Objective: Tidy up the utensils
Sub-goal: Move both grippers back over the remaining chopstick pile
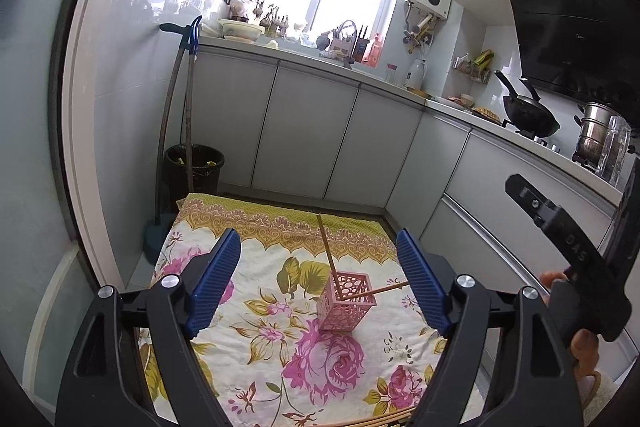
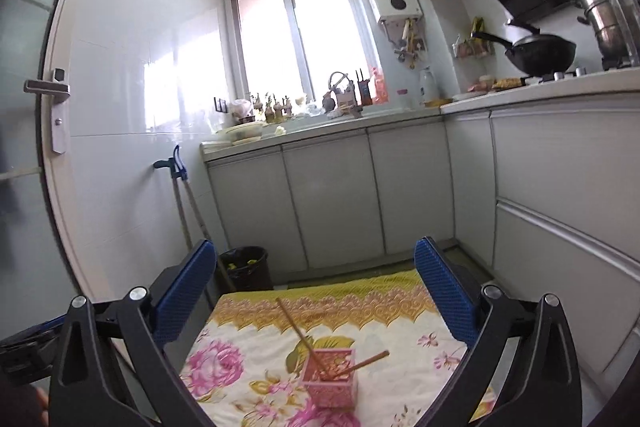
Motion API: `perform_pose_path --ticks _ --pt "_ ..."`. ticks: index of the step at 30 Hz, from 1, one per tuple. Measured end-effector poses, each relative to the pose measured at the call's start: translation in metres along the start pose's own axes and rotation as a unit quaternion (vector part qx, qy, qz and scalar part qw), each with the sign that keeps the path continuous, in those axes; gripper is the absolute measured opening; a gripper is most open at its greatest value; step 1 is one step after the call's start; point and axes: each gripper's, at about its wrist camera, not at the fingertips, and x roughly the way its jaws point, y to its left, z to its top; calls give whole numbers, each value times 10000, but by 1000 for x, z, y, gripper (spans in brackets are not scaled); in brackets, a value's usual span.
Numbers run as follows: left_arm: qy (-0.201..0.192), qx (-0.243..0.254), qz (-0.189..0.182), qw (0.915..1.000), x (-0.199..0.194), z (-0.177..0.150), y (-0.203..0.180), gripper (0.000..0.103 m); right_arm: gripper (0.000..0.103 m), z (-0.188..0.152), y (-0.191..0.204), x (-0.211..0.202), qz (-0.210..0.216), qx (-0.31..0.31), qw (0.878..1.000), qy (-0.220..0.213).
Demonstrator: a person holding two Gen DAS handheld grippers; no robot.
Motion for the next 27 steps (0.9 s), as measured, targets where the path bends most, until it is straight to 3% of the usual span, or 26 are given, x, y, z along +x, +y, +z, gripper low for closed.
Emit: perform_pose_path --ticks 2,4,6,7,9,10,12,13,15,17,18,21,23,25,27 --pt "1 99 -63 9999 -4 -1 -4 77 97 5 -7 -16 56 145 9998 147" --pt "-58 160 -166 9997 -10 -2 -9 78 97 7 -18 -45 -88 442 9989 -140" --pt "-236 198 -305 9991 -21 -2 -14 81 97 8 -28 -80 -253 639 9952 -700" --pt "-331 274 -376 9984 -25 -2 -17 91 97 6 -31 -97 -444 614 9923 -981" --pt "-447 581 -551 9958 -33 -5 -28 96 97 -1 -36 -120 -767 458 9893 -1156" --pt "-425 781 -681 9937 -34 -8 -35 96 97 -6 -39 -124 -832 350 9905 -1040" --pt "-127 1241 -927 9879 -27 -18 -52 96 97 -19 -47 -118 -920 170 9951 -308" --pt "93 1495 -981 9838 -20 -26 -62 96 97 -28 -53 -109 -856 137 9957 335" --pt "599 2058 -1061 9710 -1 -48 -81 96 97 -54 -70 -83 -579 281 9812 1821" --pt "1212 2721 -1096 9483 23 -77 -100 96 97 -89 -94 -71 -489 978 9542 2784" --pt "1573 3108 -1105 9308 36 -94 -110 96 97 -107 -105 -67 -465 1315 9385 3159" --pt "2534 4158 -1261 8643 68 -148 -136 96 97 -159 -136 -70 -755 2261 8907 3871" --pt "3101 4379 -1400 8322 87 -173 -151 96 97 -190 -160 -75 -836 3085 8505 4178" --pt "3691 4318 -1636 8066 110 -187 -164 95 97 -212 -181 -75 -821 3662 8133 4446" --pt "4124 4284 -1808 7834 131 -201 -178 88 97 -228 -192 -83 -876 4069 7920 4466"
